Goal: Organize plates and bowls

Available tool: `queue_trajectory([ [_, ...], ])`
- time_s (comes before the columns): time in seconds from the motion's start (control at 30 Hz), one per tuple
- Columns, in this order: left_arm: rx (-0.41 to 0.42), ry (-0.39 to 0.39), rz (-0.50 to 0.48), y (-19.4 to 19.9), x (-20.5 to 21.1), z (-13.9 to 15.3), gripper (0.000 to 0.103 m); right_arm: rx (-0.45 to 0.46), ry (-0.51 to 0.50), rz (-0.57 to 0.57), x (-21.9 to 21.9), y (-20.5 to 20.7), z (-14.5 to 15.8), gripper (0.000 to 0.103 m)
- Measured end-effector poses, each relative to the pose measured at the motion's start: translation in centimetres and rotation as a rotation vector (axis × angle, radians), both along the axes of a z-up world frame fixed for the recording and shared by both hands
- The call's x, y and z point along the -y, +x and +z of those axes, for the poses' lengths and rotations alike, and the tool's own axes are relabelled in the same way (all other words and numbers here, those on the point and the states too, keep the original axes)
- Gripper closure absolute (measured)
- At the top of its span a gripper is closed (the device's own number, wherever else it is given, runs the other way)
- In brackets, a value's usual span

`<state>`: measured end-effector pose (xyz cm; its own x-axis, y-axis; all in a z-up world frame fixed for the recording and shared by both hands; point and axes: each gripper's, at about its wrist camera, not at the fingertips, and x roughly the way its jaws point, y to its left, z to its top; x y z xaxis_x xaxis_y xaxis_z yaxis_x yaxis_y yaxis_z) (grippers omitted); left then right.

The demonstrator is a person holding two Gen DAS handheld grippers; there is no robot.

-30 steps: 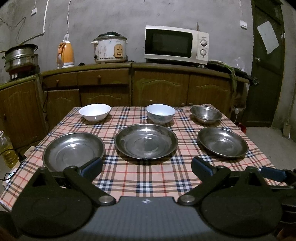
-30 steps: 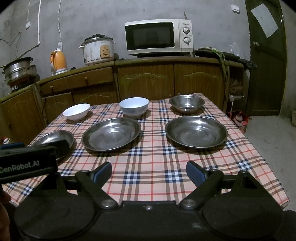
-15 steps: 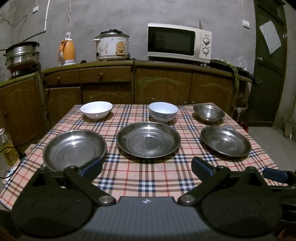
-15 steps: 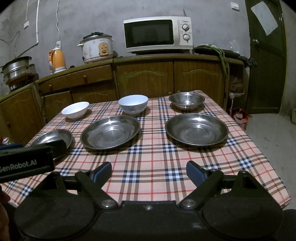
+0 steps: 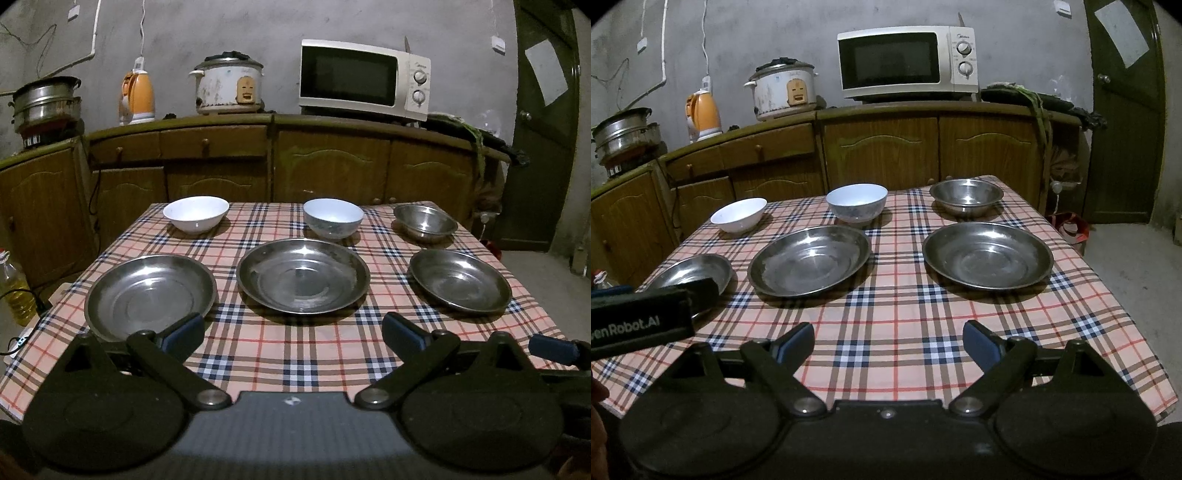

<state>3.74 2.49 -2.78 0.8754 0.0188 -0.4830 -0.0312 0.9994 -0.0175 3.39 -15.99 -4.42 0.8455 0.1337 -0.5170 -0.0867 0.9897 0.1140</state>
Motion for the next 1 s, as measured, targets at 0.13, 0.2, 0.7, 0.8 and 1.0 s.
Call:
queue_trajectory([
  [0.13, -0.003, 0.003, 0.002, 0.4, 0.0, 0.0, 0.0, 0.0, -0.002, 0.001, -0.1, 0.4, 0.1, 0.0],
  [0.2, -0.005, 0.006, 0.002, 0.7, -0.1, -0.1, 0.0, -0.001, -0.005, 0.0, -0.2, 0.7, 0.0, 0.0],
  [0.7, -0.035, -0.012, 0.043, 3.9, -2.1, -1.0, 0.0, -0.001, -0.008, 0.021, -1.2, 4.5, -0.4, 0.0],
  [0.8, -0.038, -0.006, 0.058, 5.2, -2.6, -1.1, 0.0, 0.006, 0.004, 0.033, -1.2, 6.0, -0.5, 0.0],
  [1.0, -0.048, -0.002, 0.109, 8.5, -4.1, -1.5, 0.0, 0.025, -0.005, 0.074, -1.6, 10.3, -1.0, 0.0],
])
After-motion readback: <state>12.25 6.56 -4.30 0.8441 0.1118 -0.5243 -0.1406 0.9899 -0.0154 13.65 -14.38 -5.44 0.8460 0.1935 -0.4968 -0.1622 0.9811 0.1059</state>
